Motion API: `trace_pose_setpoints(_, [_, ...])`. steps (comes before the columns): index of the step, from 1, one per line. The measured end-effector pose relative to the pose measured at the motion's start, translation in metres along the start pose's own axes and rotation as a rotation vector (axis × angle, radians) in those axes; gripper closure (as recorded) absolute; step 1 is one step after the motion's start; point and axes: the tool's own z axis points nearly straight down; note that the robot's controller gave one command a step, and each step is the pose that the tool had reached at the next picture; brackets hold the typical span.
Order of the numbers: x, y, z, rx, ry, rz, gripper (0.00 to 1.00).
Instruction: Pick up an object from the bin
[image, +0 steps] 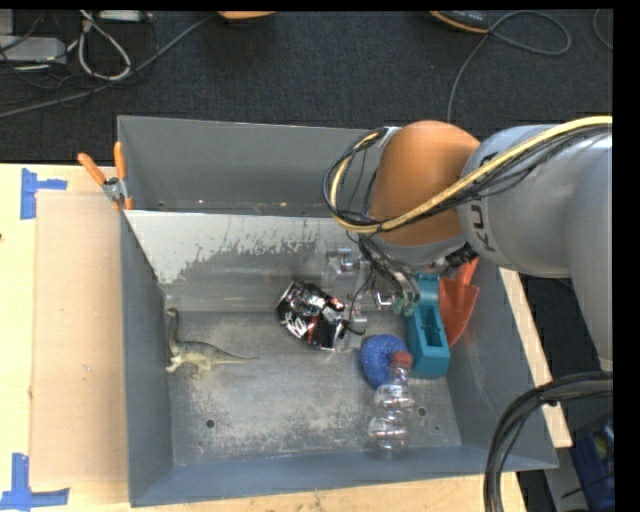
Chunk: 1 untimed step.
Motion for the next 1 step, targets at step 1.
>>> trace_pose_setpoints(1, [-0.0018, -0.0002, -0.0039, 0.000, -0.007, 0.001, 0.00])
